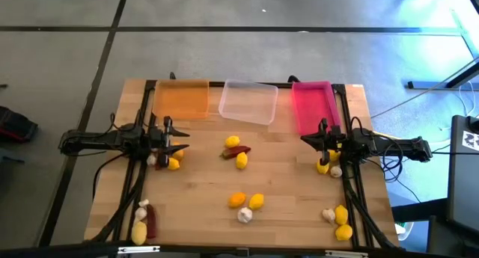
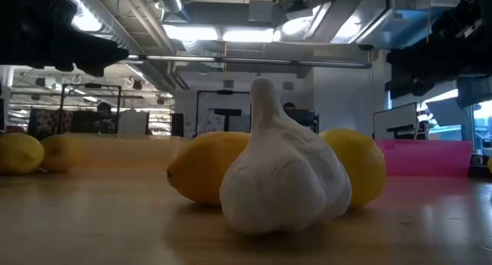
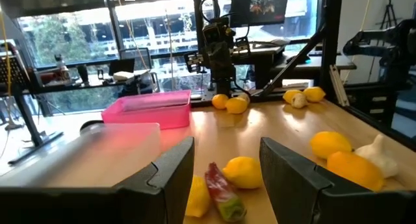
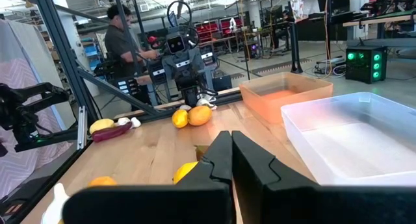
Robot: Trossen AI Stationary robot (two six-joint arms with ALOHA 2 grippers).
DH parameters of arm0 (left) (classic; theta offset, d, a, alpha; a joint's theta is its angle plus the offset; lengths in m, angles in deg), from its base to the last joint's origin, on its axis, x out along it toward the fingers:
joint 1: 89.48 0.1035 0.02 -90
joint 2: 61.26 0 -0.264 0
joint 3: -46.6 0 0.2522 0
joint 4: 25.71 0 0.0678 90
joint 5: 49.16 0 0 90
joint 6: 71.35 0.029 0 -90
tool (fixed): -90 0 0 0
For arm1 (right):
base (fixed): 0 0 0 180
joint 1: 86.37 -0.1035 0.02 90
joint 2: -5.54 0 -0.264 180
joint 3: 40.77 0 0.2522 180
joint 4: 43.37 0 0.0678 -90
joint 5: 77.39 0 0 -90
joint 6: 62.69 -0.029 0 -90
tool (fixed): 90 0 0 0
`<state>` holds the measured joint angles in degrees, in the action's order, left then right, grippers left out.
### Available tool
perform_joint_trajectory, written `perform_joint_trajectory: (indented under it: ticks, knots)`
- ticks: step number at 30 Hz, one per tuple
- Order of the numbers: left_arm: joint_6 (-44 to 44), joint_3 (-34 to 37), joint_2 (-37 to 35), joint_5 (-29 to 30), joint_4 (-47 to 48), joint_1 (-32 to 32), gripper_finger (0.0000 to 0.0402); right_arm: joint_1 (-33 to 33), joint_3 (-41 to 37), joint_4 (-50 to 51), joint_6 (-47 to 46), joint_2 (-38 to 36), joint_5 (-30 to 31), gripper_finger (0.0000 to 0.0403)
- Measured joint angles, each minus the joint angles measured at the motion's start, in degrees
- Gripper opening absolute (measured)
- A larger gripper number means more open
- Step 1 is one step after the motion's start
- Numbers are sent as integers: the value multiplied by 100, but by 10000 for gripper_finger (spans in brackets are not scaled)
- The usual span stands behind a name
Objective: Sort produce into baskets
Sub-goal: Put the red chili pepper into the transparent bin
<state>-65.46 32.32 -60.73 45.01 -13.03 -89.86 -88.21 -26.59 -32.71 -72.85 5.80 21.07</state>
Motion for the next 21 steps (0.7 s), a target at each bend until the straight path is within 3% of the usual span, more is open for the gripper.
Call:
perform_joint_trajectory:
  ticks: [6,11,17,21]
  knots:
    - [283,0,-2,192,-231,2,170,0,56,12,0,-1,-40,10]
    - [472,-2,-2,192,-1054,2,170,0,66,-117,11,-2,-36,10]
    - [-149,-6,0,203,-1742,4,170,0,74,-152,711,-2,894,10]
    - [-775,-6,-2,205,-1789,4,170,0,76,-126,1075,-1,1141,10]
